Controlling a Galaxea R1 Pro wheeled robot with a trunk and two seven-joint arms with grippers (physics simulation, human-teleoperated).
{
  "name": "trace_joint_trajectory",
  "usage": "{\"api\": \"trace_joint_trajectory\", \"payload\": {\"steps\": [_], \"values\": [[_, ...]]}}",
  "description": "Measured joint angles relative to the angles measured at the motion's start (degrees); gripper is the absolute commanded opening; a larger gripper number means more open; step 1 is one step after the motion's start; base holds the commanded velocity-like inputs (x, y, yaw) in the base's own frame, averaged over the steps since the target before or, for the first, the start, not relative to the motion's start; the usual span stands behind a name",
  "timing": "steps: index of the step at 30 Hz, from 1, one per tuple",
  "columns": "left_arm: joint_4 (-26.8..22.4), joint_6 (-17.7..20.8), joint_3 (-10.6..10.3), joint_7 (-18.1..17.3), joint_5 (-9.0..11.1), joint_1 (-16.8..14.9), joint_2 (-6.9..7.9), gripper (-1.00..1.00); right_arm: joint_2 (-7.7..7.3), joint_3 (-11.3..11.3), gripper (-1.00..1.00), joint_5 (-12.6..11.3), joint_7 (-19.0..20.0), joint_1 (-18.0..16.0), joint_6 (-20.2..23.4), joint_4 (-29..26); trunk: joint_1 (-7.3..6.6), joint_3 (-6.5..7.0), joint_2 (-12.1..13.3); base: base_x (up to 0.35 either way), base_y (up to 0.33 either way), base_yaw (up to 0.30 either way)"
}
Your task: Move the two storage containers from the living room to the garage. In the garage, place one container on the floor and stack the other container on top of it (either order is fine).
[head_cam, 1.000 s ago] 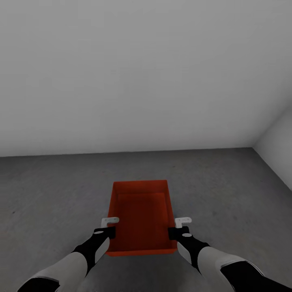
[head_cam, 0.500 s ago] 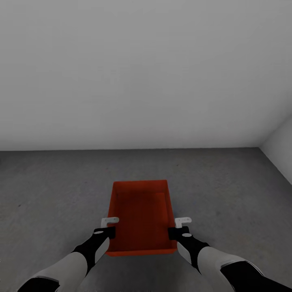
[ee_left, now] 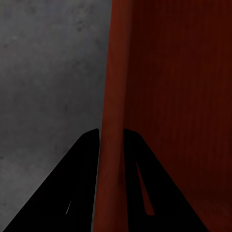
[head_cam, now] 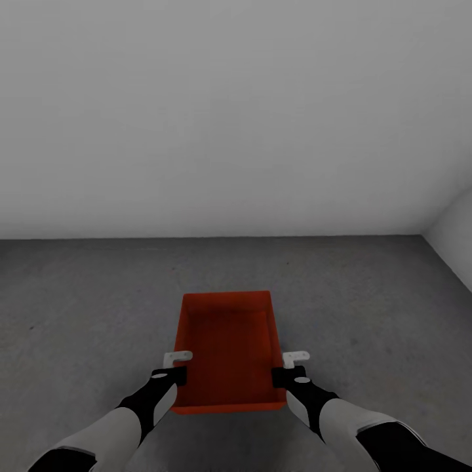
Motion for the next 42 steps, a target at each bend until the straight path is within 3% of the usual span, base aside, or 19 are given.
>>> {"api": "trace_joint_trajectory", "payload": {"steps": [4, 27, 28, 29, 31, 42], "values": [[-0.02, -0.01, -0.01, 0.00, -0.03, 0.00, 0.01, -1.00, 0.01, 0.02, -1.00, -0.04, -0.03, 0.00, -0.06, 0.02, 0.88, -0.72, -1.60, 0.000, 0.000, 0.000], [-0.12, 0.06, 0.14, -0.01, -0.35, -0.01, -0.03, -1.00, -0.01, -0.01, -1.00, -0.14, 0.03, 0.01, -0.25, 0.08, 0.88, -0.73, -1.62, 0.000, 0.000, 0.000], [-0.13, 0.07, 0.13, -0.01, -0.35, -0.01, -0.03, -1.00, -0.01, -0.02, 1.00, -0.14, 0.03, 0.01, -0.26, 0.08, 0.88, -0.73, -1.62, 0.000, 0.000, 0.000], [0.14, 0.10, 0.56, -0.02, 0.87, 0.02, 0.27, 1.00, -0.35, -0.72, 1.00, 0.33, 0.10, -0.01, -0.22, -0.17, 0.88, -0.73, -1.62, 0.000, 0.000, 0.000], [0.07, 0.33, 1.73, 0.39, -0.66, -0.02, 1.13, 1.00, -0.36, -1.07, 1.00, 0.02, -0.06, 0.00, -0.07, -0.11, 0.88, -0.73, -1.62, 0.000, 0.000, 0.000], [0.02, 0.18, 1.80, 0.39, -0.67, -0.02, 1.15, 1.00, -0.30, -1.02, 1.00, 0.04, -0.17, 0.00, -0.15, -0.11, 0.88, -0.73, -1.62, 0.000, 0.000, 0.000]]}}
